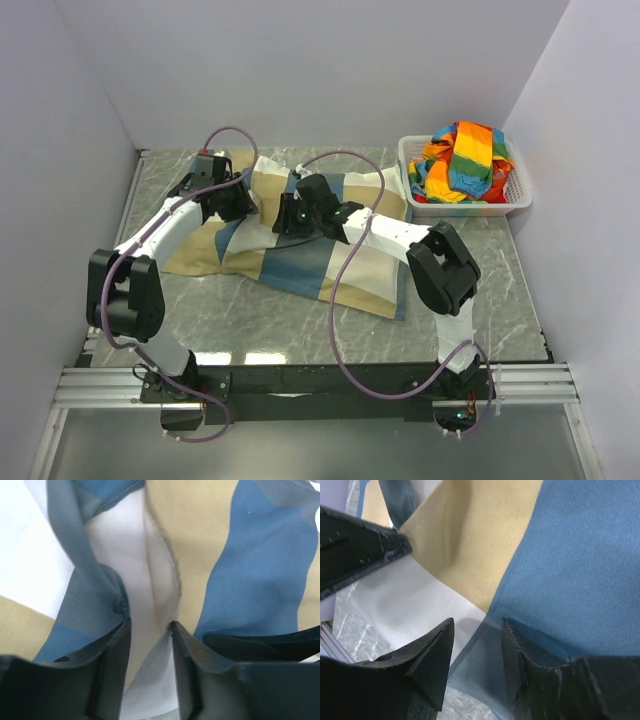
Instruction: Put the pillow into the pillowcase
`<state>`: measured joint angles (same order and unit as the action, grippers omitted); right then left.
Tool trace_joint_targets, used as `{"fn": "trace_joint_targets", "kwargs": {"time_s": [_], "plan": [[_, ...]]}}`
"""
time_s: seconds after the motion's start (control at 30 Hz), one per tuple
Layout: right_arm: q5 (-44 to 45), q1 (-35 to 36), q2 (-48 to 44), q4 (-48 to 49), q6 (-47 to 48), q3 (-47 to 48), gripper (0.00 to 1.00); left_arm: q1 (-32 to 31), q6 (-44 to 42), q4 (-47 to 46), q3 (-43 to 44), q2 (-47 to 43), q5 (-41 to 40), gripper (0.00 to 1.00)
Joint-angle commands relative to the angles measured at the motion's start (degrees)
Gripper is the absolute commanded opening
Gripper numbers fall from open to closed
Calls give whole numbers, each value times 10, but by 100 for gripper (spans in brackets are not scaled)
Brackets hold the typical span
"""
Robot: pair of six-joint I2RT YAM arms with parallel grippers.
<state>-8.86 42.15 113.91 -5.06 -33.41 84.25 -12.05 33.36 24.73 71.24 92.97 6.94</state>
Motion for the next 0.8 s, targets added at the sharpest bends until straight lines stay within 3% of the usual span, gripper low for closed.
{"fn": "trace_joint_targets", "kwargs": {"time_s": [0.0, 0.13, 0.23, 0.37, 0.57, 0.77], "plan": [[8, -1, -44, 21, 0, -5, 50, -3, -23, 1, 38, 5, 24, 39], [9, -1, -49, 20, 1, -8, 50, -2, -29, 9, 36, -4, 22, 13], [11, -1, -53, 19, 3, -9, 50, 0, -23, 11, 26, -19, -4, 1], [31, -1, -67, 10, 4, -17, 49, 18, 20, 20, -8, -49, -91, 1], [55, -2, -88, 7, 10, -43, 50, 63, 77, -36, -86, -99, -154, 1], [75, -2, -98, -2, 8, -63, 49, 82, 131, -59, -130, -58, -177, 1]]}}
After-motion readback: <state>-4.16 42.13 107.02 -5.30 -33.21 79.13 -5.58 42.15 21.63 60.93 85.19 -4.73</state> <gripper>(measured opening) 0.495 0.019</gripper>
